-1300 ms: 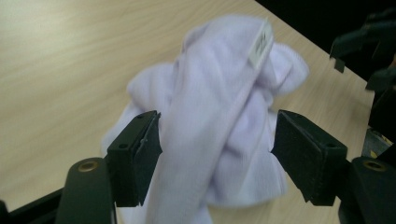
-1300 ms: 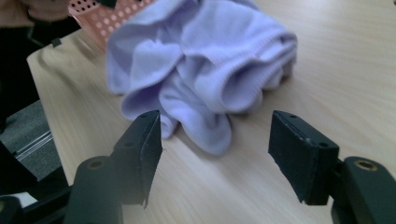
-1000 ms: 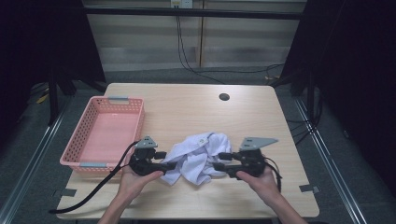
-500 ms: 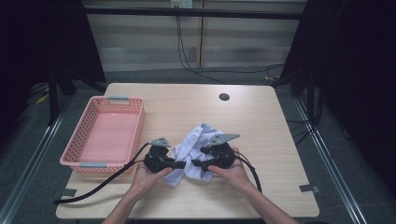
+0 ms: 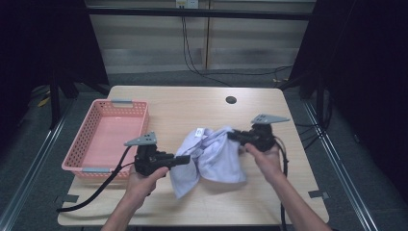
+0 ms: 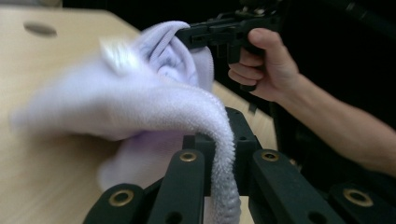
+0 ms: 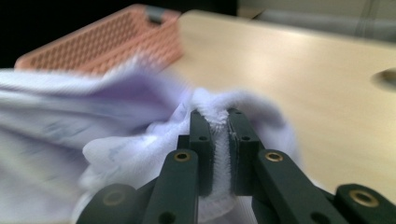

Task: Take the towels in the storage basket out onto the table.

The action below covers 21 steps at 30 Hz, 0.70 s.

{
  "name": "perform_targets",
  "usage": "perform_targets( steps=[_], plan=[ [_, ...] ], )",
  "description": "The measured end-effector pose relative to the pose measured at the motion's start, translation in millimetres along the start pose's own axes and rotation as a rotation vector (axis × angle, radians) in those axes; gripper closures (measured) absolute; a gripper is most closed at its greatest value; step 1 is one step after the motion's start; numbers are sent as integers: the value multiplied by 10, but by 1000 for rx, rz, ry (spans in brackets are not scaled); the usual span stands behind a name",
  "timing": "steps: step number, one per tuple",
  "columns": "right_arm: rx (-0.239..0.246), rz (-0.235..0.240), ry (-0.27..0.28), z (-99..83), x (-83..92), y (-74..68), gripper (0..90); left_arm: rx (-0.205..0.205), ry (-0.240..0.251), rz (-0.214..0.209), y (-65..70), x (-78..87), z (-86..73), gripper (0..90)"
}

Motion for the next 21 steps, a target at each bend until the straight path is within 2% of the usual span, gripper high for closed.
perform_targets(
  steps=[3,9,11,12,13,14,15,16,17,18,19,20,21],
  plan=[
    [-23,-53,49,239,260,230,827,4,32,-9,92,150,79,860],
    [-81,-172,111,596,630,712,828,2,72,24,182,430,142,860],
    [-92,-226,135,719,753,876,828,12,91,30,195,507,134,859],
    [-97,-241,142,755,787,929,828,12,88,48,185,528,111,859],
    [-109,-273,146,791,825,1005,827,15,68,85,159,534,68,856],
    [-109,-309,136,804,846,1092,816,38,51,114,119,532,11,843],
    [-113,-331,122,792,843,1180,767,55,41,114,74,523,-60,801],
    [-120,-346,103,750,820,1260,656,64,24,106,39,498,-142,741],
    [-124,-345,78,690,780,1322,538,74,3,129,-6,471,-226,664],
    [-125,-345,63,618,743,1357,485,107,-18,151,-63,432,-317,596],
    [-117,-371,41,525,706,1378,448,117,-36,160,-99,412,-364,504],
    [-108,-371,36,474,690,1380,437,127,-60,170,-143,382,-426,470],
    [-112,-352,33,401,668,1366,414,127,-73,177,-166,369,-452,463]
  ],
)
Point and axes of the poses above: each handheld gripper's, and its own axes: x roughly backward along the jaws, z roughly out of its top, y roughly to its right, the point moved 6 cm from there along -x, roughly forward along the jaws, and after that the axes turned 9 degrees about -y, right-handed, at the moved point
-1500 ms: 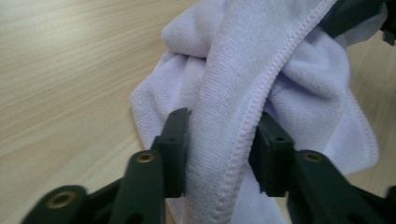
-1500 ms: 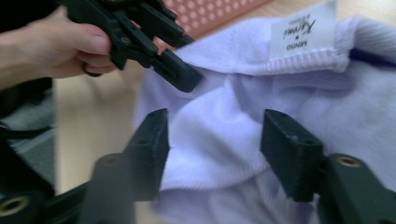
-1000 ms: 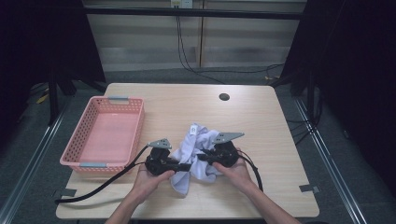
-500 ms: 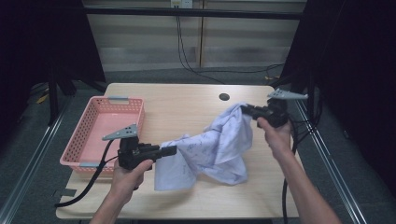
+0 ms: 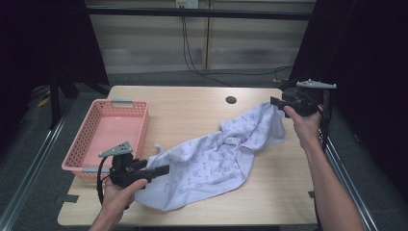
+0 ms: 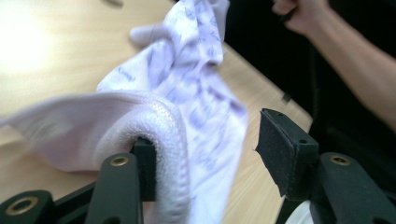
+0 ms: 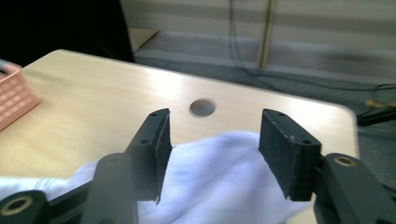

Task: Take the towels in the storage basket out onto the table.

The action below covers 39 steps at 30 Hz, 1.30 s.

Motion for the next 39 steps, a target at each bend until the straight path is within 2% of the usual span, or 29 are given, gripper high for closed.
perform_targets(
  steps=[1,2,3,5,6,8,12,15,17,18,19,20,22,24,26,27,29,30,32,34,36,39],
  plan=[
    [-2,-1,2,-38,3,-13,400,-2,-10,9,-36,-24,-24,450],
    [-1,24,7,-99,16,-57,402,4,-10,5,-57,-31,-35,441],
    [3,47,0,-142,21,-100,402,29,2,-8,-94,-49,-46,443],
    [40,78,-18,-279,36,-253,389,25,-3,-7,-128,-74,-76,484],
    [53,113,-34,-369,38,-352,386,24,-2,-1,-136,-88,-88,490],
    [98,155,-89,-608,35,-576,372,27,-4,-4,-147,-112,-104,511],
    [99,277,-138,-1034,-13,-930,360,13,-14,-14,-164,-167,-129,559],
    [100,358,-190,-1319,-112,-1191,348,-22,-34,-1,-147,-207,-147,687],
    [117,410,-240,-1435,-182,-1357,348,-56,-57,9,-142,-250,-160,835],
    [147,430,-268,-1486,-233,-1479,346,-52,-66,-3,-134,-267,-157,851],
    [155,447,-280,-1504,-260,-1558,345,-53,-63,-8,-113,-292,-134,856],
    [167,487,-297,-1525,-307,-1695,345,-60,-66,-7,-92,-305,-103,858],
    [216,483,-314,-1559,-383,-1866,338,-80,-56,-10,-38,-312,-36,856],
    [306,460,-346,-1652,-508,-2022,336,-83,-39,-23,-6,-315,23,835],
    [315,454,-385,-1755,-585,-2080,333,-79,-36,-29,-1,-323,27,794],
    [347,432,-344,-1772,-592,-2095,359,-78,-40,-33,2,-329,13,762],
    [403,393,-325,-1796,-577,-2095,426,-81,-48,-24,-9,-339,-15,686],
    [446,359,-303,-1818,-565,-2090,479,-74,-51,-19,-14,-343,-28,650],
    [441,343,-310,-1845,-497,-2058,668,-78,-56,3,-17,-335,-42,579],
    [421,341,-334,-1867,-425,-1953,825,-83,-51,-1,-14,-313,-48,540],
    [399,352,-360,-1882,-364,-1812,841,-89,-62,-1,-1,-295,-73,517],
    [346,338,-385,-1909,-259,-1484,844,-97,-83,-6,3,-290,-129,487]
  ],
)
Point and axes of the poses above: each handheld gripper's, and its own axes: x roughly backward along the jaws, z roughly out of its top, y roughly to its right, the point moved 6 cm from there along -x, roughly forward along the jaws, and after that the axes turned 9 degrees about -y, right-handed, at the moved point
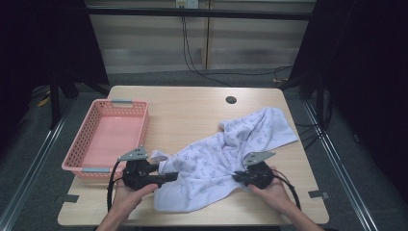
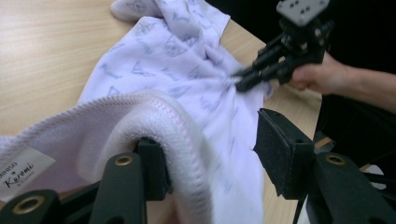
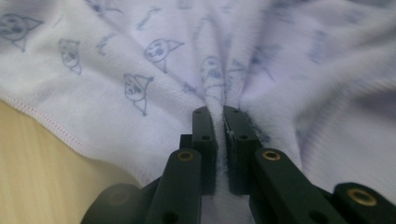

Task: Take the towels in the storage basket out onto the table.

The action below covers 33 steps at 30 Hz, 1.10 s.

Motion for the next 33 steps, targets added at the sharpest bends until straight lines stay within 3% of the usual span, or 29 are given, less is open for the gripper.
perform_targets(
  steps=[5,6,8,10,13,15,17,18,19,21,22,26,29,33],
  plan=[
    [-111,-82,-4,-276,259,510,844,11,-31,-1,-8,-11,-107,493],
    [-123,-128,-3,-310,296,616,844,16,-32,-8,-22,-15,-118,504],
    [-167,-145,4,-348,342,791,842,17,-37,6,-59,-43,-104,532],
    [-187,-186,2,-352,358,878,819,20,-46,8,-128,-82,-71,568],
    [-209,-192,24,-334,405,854,626,25,-53,65,-260,-112,-36,612],
    [-201,-177,86,-274,504,725,572,38,-70,68,-362,-181,-31,625],
    [-193,-139,117,-221,539,575,552,29,-127,70,-448,-342,-71,620],
    [-191,-93,123,-193,518,447,552,24,-157,73,-460,-412,-93,621],
    [-179,-50,122,-175,482,329,543,9,-172,94,-458,-451,-106,624],
    [-145,10,108,-133,387,110,528,14,-201,74,-432,-522,-147,703],
    [-112,33,100,-98,329,-10,527,-13,-231,101,-397,-554,-179,715],
    [-12,172,69,40,77,-502,525,-68,-298,89,-266,-632,-272,801],
    [66,225,32,82,-92,-774,488,-39,-277,79,-288,-626,-293,796],
    [141,202,33,87,-186,-918,439,-28,-252,84,-301,-608,-300,741]
  ],
)
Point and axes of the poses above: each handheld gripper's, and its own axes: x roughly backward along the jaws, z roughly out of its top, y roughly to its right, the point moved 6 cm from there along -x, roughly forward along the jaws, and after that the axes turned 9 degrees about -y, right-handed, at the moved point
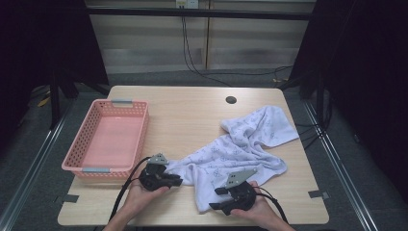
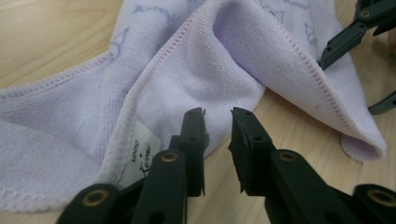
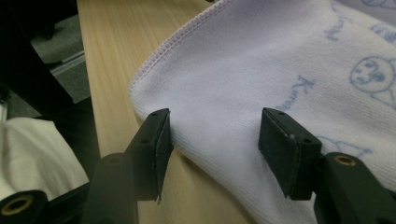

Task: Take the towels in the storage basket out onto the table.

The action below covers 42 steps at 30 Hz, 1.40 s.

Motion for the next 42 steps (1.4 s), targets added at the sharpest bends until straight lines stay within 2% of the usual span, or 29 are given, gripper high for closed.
perform_targets(
  steps=[3,4,6,7,9,10,11,12,14,16,18,22,24,25,26,27,30,33,36,39,42],
  plan=[
    [58,-46,-9,-20,-2,-28,484,9,5,2,-9,6,3,712],
    [73,-59,-11,-24,-2,-37,537,13,4,4,-16,16,6,706],
    [95,-104,-21,-35,19,-24,754,26,16,3,-26,22,13,691],
    [73,-95,-22,-41,30,-12,836,23,17,12,-33,29,14,686],
    [11,-26,-21,-65,73,47,867,23,29,7,-35,49,19,673],
    [-8,-22,-17,-76,115,87,870,29,33,7,-32,60,21,673],
    [-31,-19,4,-70,184,136,873,25,39,10,-35,74,24,671],
    [-71,-6,49,-49,308,209,873,27,43,8,-36,78,26,668],
    [-125,-16,106,-16,509,353,873,35,52,5,-50,82,35,658],
    [-190,-41,152,17,712,610,872,40,47,1,-60,63,49,654],
    [-232,-89,164,34,790,868,871,42,49,5,-55,52,64,648],
    [-326,-137,96,-24,664,1326,850,41,53,14,-36,57,67,636],
    [-378,-192,71,-106,582,1490,735,43,50,11,-42,57,58,632],
    [-389,-202,60,-134,566,1524,712,45,47,11,-49,54,53,629],
    [-390,-210,65,-151,576,1545,689,45,41,16,-59,43,48,624],
    [-387,-239,78,-151,628,1546,674,43,37,12,-60,38,47,620],
    [-366,-248,118,-123,748,1464,612,37,29,16,-47,19,41,616],
    [-323,-231,146,-69,797,1333,579,29,12,20,-30,-2,25,613],
    [-306,-206,164,36,704,1291,514,29,15,16,-25,-2,25,605],
    [-311,-211,130,125,530,1337,395,43,20,4,-27,-3,24,601],
    [-305,-248,111,214,383,1385,393,34,12,0,-26,-5,19,600]
  ],
)
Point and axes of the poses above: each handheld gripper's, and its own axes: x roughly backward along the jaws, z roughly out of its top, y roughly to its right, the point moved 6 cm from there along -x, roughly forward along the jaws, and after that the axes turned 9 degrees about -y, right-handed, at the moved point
